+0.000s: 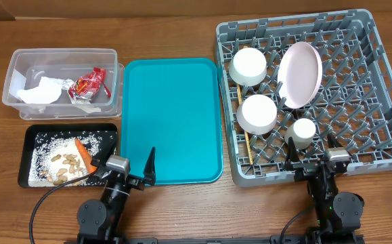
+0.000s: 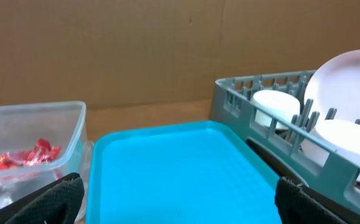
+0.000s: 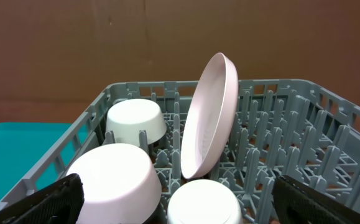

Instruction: Sort waste into correct bins and load items into the dishwasher

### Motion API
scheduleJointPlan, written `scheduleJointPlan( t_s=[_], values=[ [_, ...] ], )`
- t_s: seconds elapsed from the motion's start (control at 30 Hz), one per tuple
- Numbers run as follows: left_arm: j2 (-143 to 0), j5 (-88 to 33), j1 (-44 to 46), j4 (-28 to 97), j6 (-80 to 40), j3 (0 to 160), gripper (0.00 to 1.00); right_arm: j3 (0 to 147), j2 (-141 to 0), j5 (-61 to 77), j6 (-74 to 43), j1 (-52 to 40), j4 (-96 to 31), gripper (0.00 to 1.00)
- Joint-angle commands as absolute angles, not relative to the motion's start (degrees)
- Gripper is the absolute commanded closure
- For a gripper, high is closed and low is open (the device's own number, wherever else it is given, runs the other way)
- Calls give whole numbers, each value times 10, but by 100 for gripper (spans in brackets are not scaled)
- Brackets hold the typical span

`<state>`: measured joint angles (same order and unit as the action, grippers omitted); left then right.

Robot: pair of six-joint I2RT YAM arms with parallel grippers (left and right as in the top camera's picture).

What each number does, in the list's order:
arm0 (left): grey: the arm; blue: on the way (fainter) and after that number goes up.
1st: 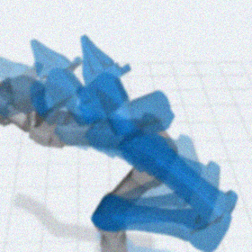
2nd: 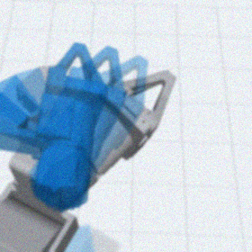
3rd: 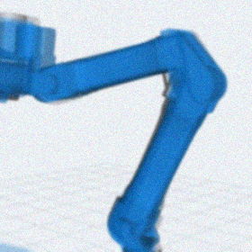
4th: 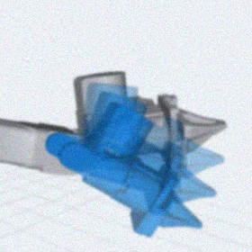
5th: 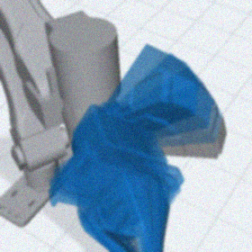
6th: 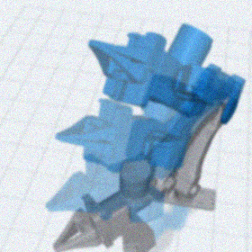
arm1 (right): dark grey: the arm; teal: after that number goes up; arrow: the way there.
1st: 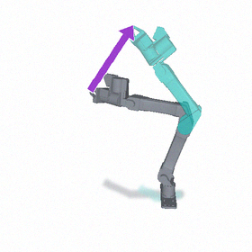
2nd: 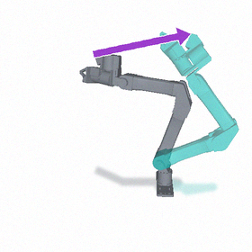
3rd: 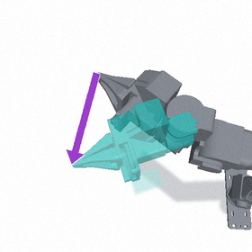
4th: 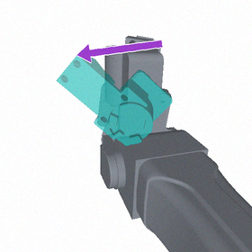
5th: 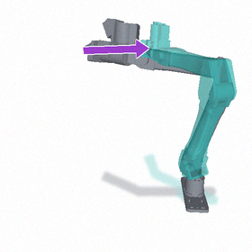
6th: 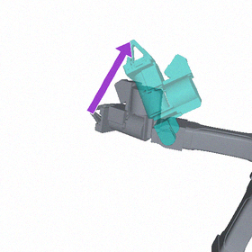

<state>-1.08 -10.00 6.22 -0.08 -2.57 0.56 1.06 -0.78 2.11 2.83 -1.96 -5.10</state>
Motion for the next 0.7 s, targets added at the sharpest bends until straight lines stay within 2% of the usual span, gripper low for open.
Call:
scheduleJointPlan(
  t_s=[0.0, 0.67],
  values=[
    [-2, -82, 56, 33, -21, 3, 0, 4, -2, 22, 30, -18, -46, 0],
    [-3, -70, 52, 38, -17, 3, 0, 4, -2, 22, 30, -18, -46, 0]
  ],
)
